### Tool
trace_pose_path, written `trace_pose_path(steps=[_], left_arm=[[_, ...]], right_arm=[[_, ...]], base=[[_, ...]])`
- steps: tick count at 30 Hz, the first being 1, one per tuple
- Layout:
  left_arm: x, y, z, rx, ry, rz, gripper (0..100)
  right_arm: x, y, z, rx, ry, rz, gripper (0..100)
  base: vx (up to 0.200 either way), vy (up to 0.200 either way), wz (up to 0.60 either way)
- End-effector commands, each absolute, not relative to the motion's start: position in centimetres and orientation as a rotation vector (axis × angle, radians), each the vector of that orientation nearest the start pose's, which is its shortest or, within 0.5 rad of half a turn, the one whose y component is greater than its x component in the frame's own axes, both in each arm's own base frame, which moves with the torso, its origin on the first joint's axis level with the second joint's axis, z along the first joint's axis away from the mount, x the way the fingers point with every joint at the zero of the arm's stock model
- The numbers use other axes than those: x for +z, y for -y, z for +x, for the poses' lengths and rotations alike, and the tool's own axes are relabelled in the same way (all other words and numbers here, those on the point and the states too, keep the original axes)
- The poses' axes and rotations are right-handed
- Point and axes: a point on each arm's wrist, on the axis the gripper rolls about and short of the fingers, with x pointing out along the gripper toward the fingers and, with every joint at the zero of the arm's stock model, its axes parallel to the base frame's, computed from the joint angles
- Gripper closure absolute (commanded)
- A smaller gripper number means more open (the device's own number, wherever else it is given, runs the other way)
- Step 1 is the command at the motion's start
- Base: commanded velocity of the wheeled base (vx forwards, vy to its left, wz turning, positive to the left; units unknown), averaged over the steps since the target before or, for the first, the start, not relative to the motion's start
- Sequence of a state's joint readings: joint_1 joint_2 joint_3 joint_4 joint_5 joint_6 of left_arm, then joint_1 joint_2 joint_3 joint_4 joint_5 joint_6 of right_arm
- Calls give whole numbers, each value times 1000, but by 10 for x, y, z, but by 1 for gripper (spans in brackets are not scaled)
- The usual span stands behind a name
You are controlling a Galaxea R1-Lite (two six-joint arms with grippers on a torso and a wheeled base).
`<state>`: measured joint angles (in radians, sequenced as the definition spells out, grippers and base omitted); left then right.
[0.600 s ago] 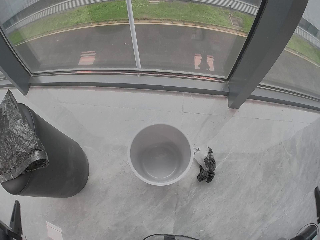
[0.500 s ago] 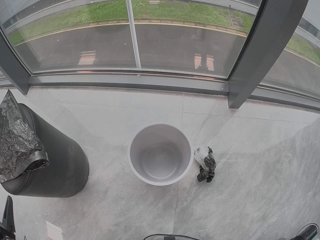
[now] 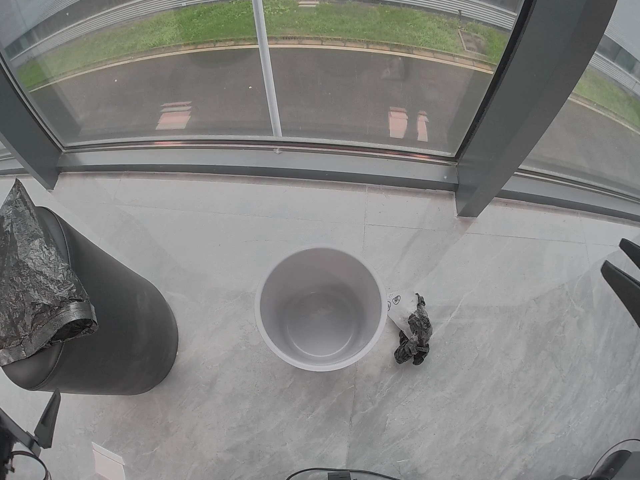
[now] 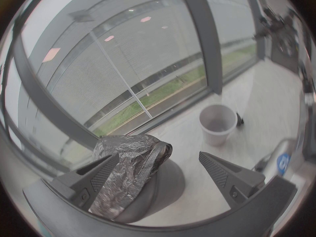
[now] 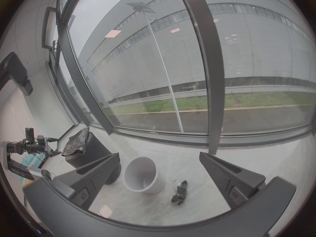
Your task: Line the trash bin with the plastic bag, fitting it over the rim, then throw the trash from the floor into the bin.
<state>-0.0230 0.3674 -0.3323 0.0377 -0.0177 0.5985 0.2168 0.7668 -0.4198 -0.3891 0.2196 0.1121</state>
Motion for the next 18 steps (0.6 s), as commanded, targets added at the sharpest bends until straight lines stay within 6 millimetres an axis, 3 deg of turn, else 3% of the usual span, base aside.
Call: trace_pose_path(steps=[1,9,18], left_arm=[[168,1,28,-117,-204,881,0],[173,-1,54,-74,-290,1135,0],[176,-2,87,-13,-306,1148,0]], right_arm=[[205,-47,132,525,-136,182,0],[193,-51,147,501,-142,191,0],[196,-50,145,503,-125,191,0]], base=[[0,0,0],[0,0,0],[0,0,0]])
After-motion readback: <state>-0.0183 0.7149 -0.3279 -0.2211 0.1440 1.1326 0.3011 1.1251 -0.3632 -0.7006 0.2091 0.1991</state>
